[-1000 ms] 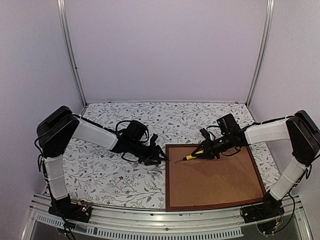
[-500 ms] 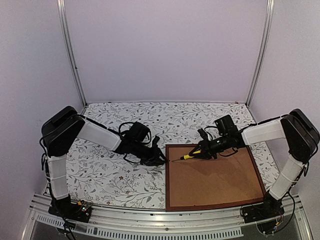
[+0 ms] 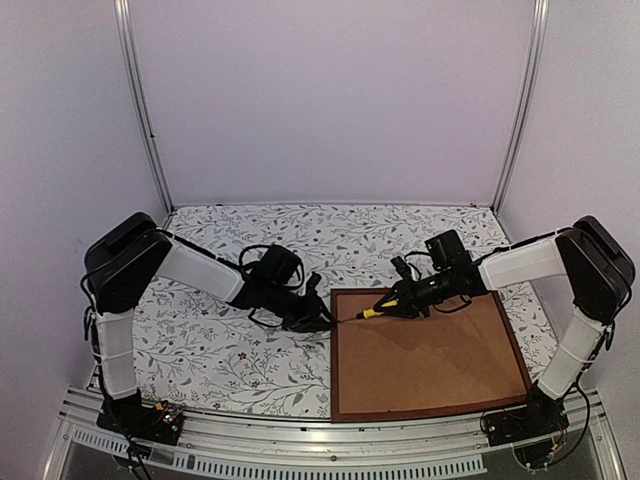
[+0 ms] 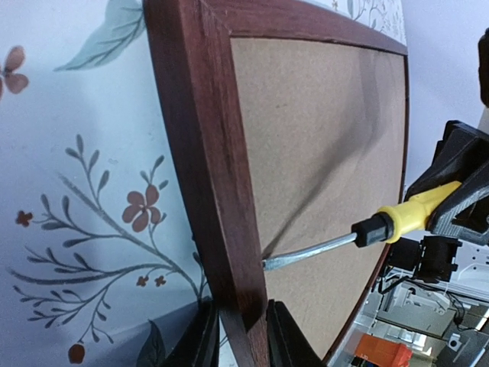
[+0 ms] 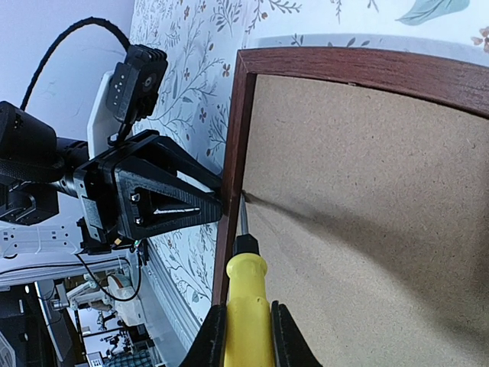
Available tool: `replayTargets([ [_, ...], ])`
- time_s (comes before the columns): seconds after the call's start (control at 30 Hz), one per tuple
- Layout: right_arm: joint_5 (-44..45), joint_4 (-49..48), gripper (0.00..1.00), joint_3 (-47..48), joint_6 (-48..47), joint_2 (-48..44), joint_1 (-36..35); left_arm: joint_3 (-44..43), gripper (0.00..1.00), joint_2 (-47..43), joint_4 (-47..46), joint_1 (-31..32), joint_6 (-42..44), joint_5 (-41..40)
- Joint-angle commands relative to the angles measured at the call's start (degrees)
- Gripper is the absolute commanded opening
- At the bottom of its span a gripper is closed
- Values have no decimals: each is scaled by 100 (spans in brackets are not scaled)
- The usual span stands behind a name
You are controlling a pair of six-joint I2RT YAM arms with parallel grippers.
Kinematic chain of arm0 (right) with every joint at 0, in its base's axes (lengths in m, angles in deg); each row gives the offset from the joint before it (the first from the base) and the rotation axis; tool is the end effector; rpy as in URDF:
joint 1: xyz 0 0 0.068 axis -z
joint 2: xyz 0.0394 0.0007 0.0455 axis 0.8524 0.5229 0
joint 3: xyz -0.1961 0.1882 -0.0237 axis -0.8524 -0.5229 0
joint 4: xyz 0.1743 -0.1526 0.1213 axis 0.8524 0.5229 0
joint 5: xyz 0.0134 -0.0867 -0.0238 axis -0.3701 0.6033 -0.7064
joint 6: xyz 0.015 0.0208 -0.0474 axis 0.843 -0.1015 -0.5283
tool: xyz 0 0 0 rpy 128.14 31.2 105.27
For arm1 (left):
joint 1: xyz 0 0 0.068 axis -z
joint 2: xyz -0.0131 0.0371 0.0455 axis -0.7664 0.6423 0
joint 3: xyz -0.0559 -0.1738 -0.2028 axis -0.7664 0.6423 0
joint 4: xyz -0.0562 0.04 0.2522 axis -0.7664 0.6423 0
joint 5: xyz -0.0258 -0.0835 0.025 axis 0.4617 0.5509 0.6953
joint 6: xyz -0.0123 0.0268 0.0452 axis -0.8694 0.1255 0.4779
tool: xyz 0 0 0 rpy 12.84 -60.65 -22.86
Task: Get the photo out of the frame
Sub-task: Hold the photo frame at the center of the board.
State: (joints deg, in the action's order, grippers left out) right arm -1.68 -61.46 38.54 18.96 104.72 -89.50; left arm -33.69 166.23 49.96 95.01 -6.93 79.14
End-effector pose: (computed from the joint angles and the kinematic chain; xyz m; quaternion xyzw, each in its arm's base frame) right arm 0.2690 0.1904 0.1442 -0.0764 0.8784 0.4669 0.0679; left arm 0.2664 -0.2920 0.1059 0.0410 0.9053 -0.4206 0.0416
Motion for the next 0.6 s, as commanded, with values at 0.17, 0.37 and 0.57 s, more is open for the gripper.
replayTargets([
  [0.17,68,-55,0,95,30,207,-110,-127,17,256,126,139,57,-31],
  [0.37,65,-65,0,96,47,279,-179,-216,5,391,217,196,102,-44],
  [0.57,173,-33,0,119,79,300,-291,-376,2,501,447,244,209,-71],
])
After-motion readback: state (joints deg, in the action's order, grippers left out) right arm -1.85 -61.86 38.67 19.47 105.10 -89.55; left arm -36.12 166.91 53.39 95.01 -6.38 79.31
